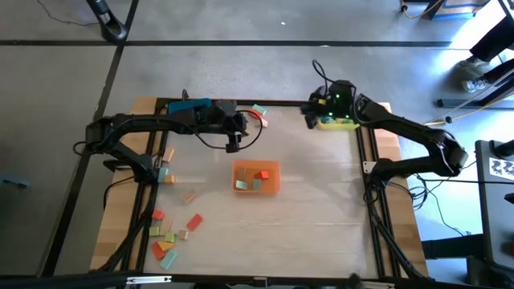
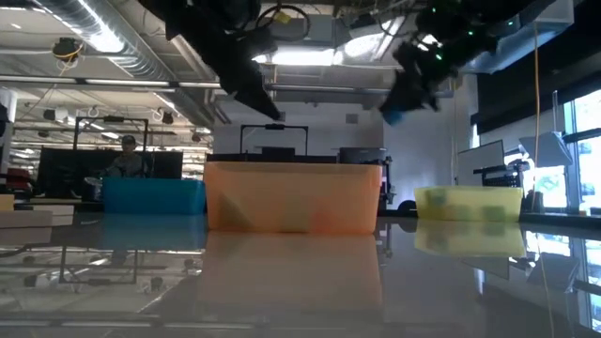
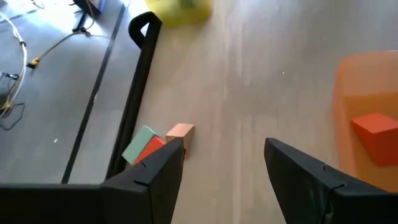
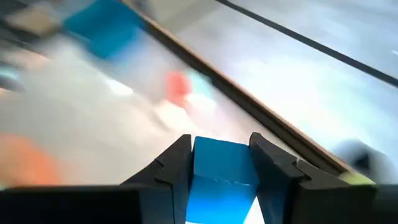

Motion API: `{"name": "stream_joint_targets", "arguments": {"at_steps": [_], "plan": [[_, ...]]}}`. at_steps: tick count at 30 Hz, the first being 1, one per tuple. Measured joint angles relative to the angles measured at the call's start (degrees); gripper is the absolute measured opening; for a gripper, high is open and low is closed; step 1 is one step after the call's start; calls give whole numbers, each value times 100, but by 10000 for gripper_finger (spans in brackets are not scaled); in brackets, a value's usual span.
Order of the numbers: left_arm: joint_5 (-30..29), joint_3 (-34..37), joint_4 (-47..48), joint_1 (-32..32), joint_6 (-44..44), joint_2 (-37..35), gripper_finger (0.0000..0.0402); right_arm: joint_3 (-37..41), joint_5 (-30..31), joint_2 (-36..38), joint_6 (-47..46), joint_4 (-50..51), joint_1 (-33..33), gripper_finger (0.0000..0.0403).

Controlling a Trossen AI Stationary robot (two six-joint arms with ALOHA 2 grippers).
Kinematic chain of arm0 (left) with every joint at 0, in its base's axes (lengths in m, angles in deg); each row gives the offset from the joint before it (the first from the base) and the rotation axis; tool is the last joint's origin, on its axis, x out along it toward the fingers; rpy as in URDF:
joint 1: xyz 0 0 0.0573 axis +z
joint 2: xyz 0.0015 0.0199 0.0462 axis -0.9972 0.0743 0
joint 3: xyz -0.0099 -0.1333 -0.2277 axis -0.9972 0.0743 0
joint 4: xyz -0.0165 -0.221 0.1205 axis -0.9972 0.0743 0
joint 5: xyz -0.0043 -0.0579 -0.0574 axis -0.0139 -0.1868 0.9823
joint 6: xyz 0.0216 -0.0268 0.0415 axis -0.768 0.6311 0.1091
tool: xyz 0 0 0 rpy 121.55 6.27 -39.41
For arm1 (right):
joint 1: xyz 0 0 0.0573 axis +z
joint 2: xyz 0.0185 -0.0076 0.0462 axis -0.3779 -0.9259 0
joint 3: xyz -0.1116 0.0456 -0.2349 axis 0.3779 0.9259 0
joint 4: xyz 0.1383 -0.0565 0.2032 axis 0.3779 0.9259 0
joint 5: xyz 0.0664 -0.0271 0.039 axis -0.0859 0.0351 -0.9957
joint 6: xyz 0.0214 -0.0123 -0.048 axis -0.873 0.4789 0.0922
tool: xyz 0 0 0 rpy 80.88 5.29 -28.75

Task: Sort blocks by size
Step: Put the dark blue cube block into the yellow bin

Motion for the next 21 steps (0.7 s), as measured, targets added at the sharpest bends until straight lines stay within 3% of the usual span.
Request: {"name": "stream_joint_targets", "arguments": {"at_steps": [5, 8, 18, 21], "plan": [[31, 339, -476, 9, -40, 1, 209, 0, 1690, 50, 164, 1542, -477, 135], [36, 511, -704, -9, -70, 2, 209, 0, 2301, -46, 138, 2043, -771, 136], [43, 563, -767, -9, 107, 2, 209, 1, 2541, -664, 20, 2018, -1541, 137], [300, 563, -750, -13, 110, 2, 209, 126, 2542, -890, 21, 1793, -1675, 137]]}}
